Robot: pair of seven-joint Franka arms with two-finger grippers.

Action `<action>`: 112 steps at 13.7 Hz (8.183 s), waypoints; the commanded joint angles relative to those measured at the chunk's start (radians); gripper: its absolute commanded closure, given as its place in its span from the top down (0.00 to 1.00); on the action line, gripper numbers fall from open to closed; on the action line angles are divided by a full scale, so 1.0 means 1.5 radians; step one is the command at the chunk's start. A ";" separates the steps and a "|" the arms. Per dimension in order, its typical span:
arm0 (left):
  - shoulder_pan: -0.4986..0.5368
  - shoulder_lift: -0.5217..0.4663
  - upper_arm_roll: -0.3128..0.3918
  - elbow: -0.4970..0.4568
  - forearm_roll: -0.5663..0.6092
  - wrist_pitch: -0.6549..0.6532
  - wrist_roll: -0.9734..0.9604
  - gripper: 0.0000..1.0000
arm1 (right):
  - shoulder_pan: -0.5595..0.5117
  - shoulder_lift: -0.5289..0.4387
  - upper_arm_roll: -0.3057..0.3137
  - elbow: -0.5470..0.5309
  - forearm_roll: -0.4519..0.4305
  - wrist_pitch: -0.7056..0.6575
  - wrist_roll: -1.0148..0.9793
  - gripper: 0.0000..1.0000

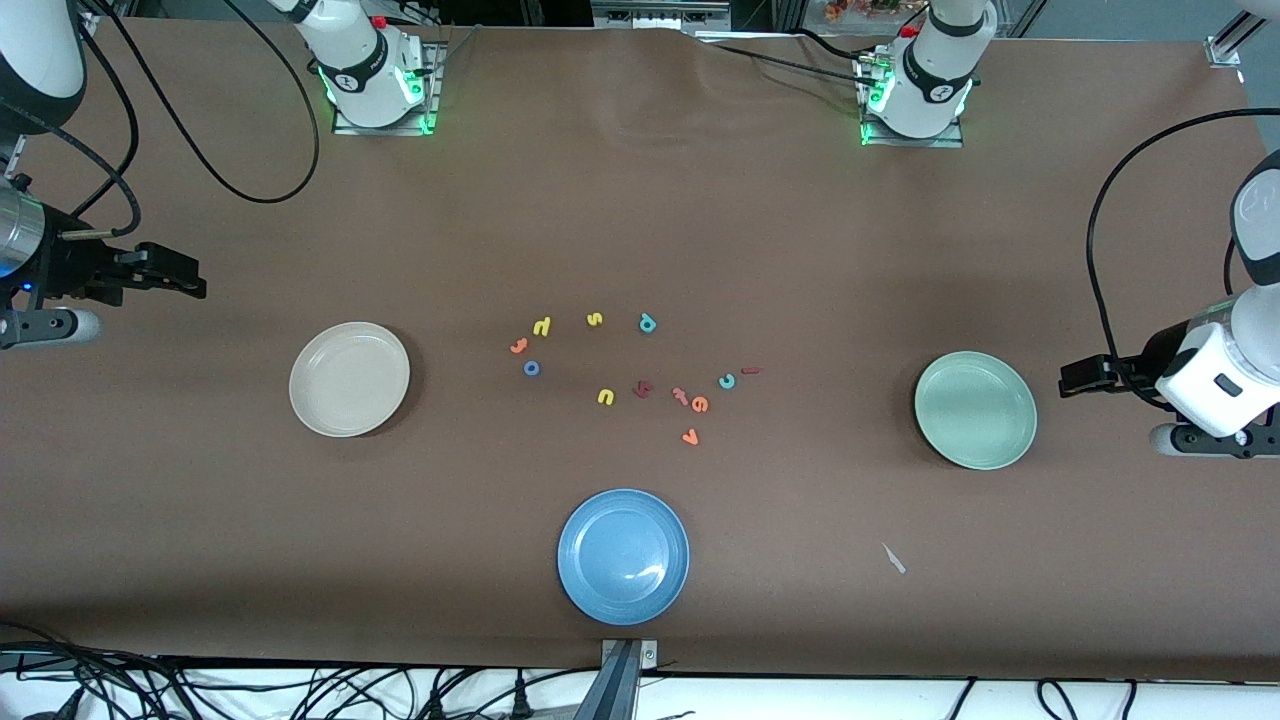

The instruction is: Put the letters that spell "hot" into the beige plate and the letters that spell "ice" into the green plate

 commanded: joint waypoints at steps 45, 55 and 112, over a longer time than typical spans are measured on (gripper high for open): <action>-0.334 0.157 0.005 -0.298 -0.059 0.451 -1.032 0.67 | 0.090 0.045 0.011 -0.042 0.013 0.068 0.082 0.99; -0.335 0.185 0.010 -0.296 -0.043 0.492 -1.049 0.50 | 0.109 0.055 0.141 -0.133 -0.031 0.181 0.275 0.99; -0.250 0.155 -0.079 -0.275 0.035 0.435 -0.817 0.98 | 0.155 0.310 0.212 -0.320 -0.320 0.718 0.420 0.92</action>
